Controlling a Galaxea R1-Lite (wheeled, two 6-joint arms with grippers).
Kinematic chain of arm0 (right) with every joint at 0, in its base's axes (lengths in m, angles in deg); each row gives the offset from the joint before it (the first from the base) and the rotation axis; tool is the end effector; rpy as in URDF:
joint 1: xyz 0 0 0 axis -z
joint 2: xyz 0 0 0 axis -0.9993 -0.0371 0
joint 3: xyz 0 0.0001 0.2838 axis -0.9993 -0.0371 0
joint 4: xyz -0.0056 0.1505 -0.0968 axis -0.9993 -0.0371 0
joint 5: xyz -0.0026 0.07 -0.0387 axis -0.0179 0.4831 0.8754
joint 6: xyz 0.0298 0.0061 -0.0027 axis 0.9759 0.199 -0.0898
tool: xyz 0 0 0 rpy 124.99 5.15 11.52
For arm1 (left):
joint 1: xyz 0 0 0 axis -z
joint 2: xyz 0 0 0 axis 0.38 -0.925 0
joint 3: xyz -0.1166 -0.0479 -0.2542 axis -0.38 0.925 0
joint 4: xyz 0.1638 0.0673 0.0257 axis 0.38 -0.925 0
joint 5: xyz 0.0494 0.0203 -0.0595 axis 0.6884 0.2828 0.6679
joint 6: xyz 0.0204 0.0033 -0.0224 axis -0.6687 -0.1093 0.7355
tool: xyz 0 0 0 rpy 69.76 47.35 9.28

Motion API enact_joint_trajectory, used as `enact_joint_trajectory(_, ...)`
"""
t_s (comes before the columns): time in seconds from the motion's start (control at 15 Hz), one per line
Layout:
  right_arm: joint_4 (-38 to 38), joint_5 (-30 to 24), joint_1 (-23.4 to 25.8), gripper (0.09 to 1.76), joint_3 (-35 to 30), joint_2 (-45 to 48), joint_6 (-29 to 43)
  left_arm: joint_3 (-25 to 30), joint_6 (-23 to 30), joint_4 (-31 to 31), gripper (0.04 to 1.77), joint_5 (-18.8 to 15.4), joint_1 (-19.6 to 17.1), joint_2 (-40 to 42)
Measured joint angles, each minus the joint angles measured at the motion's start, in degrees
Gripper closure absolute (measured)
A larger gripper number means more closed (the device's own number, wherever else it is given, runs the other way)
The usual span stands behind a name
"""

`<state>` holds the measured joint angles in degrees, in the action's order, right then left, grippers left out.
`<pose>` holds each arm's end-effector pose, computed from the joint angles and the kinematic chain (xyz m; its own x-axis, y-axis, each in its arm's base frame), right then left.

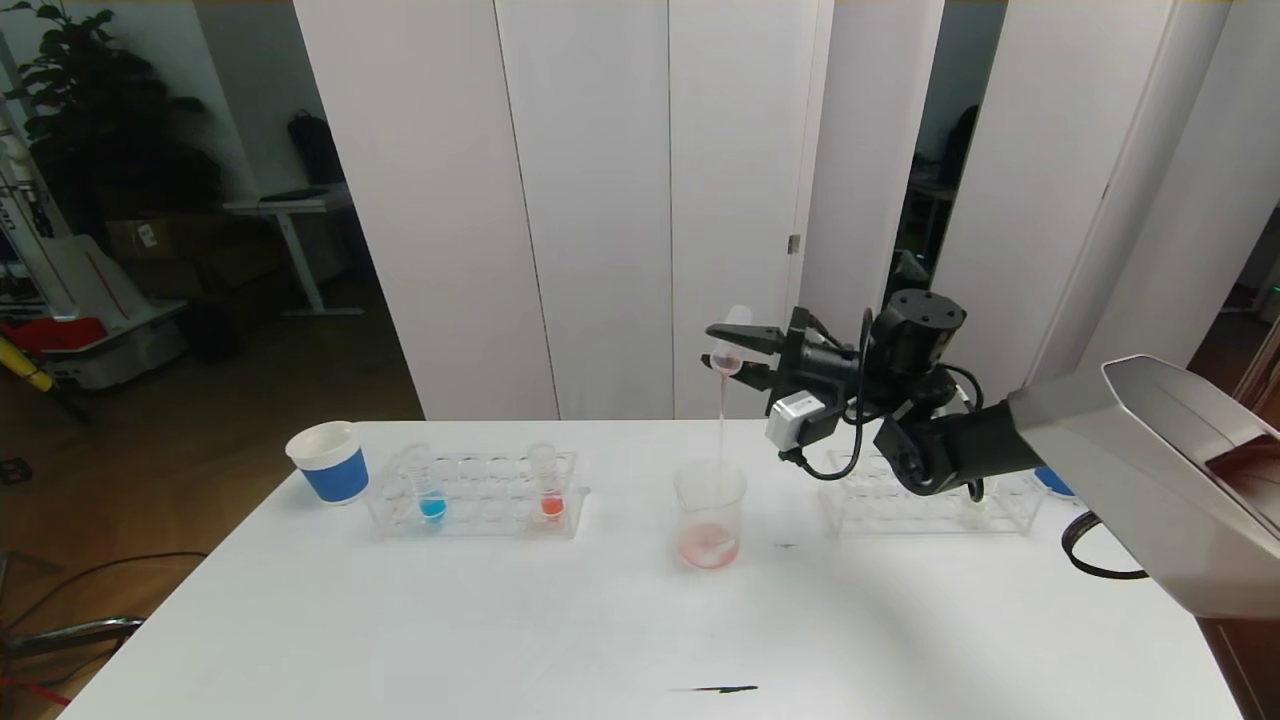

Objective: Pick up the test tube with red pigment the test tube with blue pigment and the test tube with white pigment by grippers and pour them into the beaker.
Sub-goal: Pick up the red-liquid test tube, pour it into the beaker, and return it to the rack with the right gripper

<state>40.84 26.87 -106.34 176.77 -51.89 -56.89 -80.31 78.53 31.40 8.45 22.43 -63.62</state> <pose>0.4516 0.1763 0.1319 0.3086 0.9387 0.1539 0.1324 0.1179 -0.9842 -0.0111 -0.0002 0.0755 1.0000 -0.0079 0.0000 0.0079 0.9998 0.0158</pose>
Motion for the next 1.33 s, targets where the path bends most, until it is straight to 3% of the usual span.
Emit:
enact_joint_trajectory(0.93,-0.3,-4.8,0.3,1.27,7.4,-1.5,-7.5,0.0,0.0,0.0,0.06,0.0,0.0,0.0)
enact_joint_trajectory(1.33,-0.3,-2.4,0.3,1.27,7.4,-1.5,-6.5,0.0,0.0,0.0,0.06,0.0,0.0,0.0)
